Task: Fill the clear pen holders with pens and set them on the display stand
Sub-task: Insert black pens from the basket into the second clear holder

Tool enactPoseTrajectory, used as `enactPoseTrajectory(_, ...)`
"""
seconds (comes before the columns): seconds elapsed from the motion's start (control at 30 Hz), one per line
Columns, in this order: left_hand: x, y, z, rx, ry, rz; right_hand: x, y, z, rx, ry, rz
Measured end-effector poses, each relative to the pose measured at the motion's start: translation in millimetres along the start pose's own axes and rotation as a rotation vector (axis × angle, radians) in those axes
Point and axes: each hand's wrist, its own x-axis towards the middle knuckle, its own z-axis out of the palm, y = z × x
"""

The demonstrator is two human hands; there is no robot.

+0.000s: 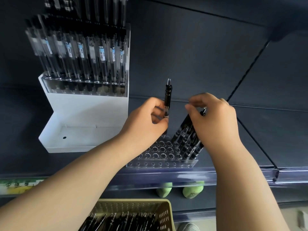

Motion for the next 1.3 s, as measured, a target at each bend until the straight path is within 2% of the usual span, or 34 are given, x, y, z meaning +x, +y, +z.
enactPoseTrajectory(0.5,2,-4,4,-0.027,-0.003,-0.01,-3,3,-11,-0.196,-0.051,-0.045)
enactPoseTrajectory(1.1,4,-2,30,-0.065,-0.05,0.024,-1,6,-8,-0.048,-0.004,-0.092)
enactPoseTrajectory(1.3,7,-7,35,-0.014,-0.055,0.022,0,13,-11,-0.02,0.005,-0.08)
